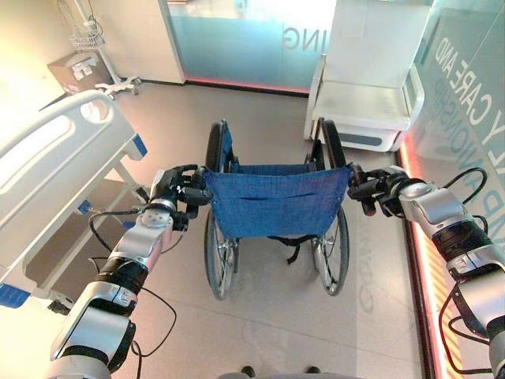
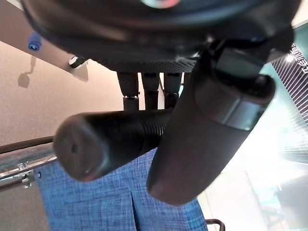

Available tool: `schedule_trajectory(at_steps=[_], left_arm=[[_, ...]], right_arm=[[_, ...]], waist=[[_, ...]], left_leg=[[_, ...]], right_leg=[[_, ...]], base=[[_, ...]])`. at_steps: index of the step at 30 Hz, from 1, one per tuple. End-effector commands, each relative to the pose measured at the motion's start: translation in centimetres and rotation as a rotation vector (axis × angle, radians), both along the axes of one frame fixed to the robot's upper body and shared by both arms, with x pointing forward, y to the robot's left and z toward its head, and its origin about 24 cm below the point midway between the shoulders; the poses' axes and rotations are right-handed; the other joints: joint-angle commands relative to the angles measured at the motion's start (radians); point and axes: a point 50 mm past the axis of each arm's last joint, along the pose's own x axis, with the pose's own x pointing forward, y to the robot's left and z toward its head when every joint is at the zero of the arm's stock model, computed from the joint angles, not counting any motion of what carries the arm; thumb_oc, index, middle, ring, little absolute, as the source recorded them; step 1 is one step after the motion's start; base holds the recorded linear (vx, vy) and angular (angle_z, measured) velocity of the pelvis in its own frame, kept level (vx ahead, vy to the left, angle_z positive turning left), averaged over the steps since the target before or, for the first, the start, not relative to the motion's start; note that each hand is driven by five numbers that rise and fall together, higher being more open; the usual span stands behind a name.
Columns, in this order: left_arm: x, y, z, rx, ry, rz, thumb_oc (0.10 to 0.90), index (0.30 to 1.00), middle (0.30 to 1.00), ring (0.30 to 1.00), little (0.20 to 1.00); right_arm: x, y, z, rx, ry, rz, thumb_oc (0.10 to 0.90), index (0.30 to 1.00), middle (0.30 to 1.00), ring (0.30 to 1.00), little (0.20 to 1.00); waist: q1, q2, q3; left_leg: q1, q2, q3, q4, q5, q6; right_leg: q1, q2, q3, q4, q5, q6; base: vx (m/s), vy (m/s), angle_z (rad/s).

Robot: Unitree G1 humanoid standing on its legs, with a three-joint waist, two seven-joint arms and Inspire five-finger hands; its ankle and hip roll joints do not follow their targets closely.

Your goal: Push the wheelchair next to the bed

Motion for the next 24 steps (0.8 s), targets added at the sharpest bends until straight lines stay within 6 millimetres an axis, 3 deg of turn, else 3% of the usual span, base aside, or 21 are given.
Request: schedule_trajectory(at_steps=[1, 10, 17, 24], left_arm=[[-1.1, 4.5, 0.2, 0.126, 0.032, 0.114, 0.4, 0.3, 0.3, 0.3, 0.3], [-1.8, 4.3, -1.6, 0.14, 0.102, 0.103, 0.4, 0.3, 0.3, 0.3, 0.3], [-2.0, 4.4, -1.8, 0.155, 0.091, 0.103, 0.4, 0.3, 0.3, 0.3, 0.3], [-2.3, 2.2, -3.1, 0.021, 0.017, 0.059, 0.4, 0.3, 0.3, 0.3, 0.3]], right_arm=[[-0.3, -1.9, 0.0, -0.097, -0.024, -0.009, 0.4, 0.3, 0.3, 0.3, 0.3], [-0.7, -1.7, -0.7, -0.082, -0.056, 0.008, 0.4, 0.3, 0.3, 0.3, 0.3], [-0.8, -0.9, -0.8, -0.021, -0.112, 0.024, 0.4, 0.3, 0.3, 0.3, 0.3], [-1.8, -0.6, -3.0, 0.003, -0.09, 0.016, 0.4, 0.3, 0.3, 0.3, 0.3]], waist=[[0.038, -0.032, -0.047], [0.03, -0.03, -0.037], [0.026, -0.029, -0.032], [0.018, -0.026, -0.026]], left_leg=[[-0.044, -0.071, 0.025, 0.041, -0.055, 0.003], [-0.047, -0.072, 0.03, 0.046, -0.057, 0.007], [-0.05, -0.073, 0.035, 0.055, -0.061, 0.008], [-0.057, -0.076, 0.039, 0.067, -0.069, 0.014]], right_leg=[[-0.032, -0.021, -0.007, 0.059, -0.03, 0.013], [-0.04, -0.021, -0.002, 0.067, -0.031, 0.012], [-0.043, -0.024, -0.001, 0.075, -0.034, 0.012], [-0.055, -0.03, 0.006, 0.094, -0.039, 0.014]], base=[[0.0, 0.0, 0.0], [0.0, 0.0, 0.0], [0.0, 0.0, 0.0], [0.02, 0.018, 0.01]])
